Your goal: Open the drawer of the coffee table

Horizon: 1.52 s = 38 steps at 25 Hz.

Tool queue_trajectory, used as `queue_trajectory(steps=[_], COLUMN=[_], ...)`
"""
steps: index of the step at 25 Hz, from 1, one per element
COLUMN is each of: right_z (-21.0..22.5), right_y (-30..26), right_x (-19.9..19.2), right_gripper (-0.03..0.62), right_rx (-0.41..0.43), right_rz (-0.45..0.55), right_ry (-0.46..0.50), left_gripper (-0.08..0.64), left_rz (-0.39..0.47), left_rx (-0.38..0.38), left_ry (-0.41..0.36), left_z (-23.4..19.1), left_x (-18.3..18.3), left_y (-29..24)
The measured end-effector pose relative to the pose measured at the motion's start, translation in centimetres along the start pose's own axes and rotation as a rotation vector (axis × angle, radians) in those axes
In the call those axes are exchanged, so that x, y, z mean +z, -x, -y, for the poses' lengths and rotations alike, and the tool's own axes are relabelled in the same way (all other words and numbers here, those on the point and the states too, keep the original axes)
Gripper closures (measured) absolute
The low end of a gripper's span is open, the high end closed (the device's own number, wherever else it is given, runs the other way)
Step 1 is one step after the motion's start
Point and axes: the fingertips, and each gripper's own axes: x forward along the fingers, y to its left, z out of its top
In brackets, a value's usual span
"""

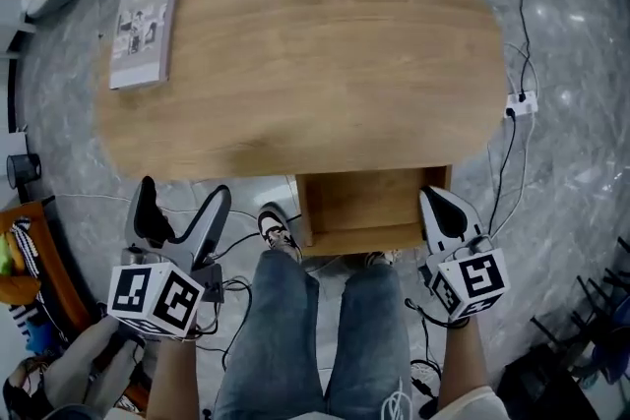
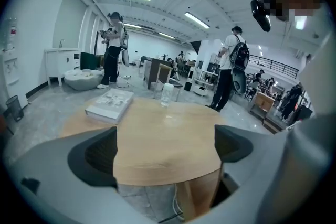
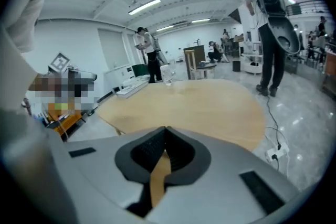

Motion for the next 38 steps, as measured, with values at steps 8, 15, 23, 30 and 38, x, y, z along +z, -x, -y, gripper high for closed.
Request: queue_trajectory(steps=[8,15,23,30,38], right_z=[-7.0,-11.5,-14.0,-16.7,-24.8], right_y=[-2.0,-2.7,0.0,0.3,-4.4], right_x=[5.7,7.2,5.1,4.6,6.4], right_gripper=[0.592,0.592,0.592,0.592,0.592], right_rx=[-0.245,-0.214,-0.154,-0.155,-0.17], right_rz=[0.017,0.036,0.037,0.036,0.059], right_ry=[0.012,-0.024,-0.055,-0.038,-0.026], left_gripper=[-0.015,-0.015,-0.015,-0.014,-0.014], left_rz=[0.04,0.065,0.086,0.119,0.122], left_rx=[0.007,0.094,0.185,0.17,0.013], left_ry=[-0.025,0.027,0.111,0.112,0.08], left_z=[-10.2,-12.7,-11.3,-12.9,-19.9], left_x=[3.1,1.6,-2.9,-4.1,-4.9], left_y=[3.5,8.8,16.9,18.7,17.9])
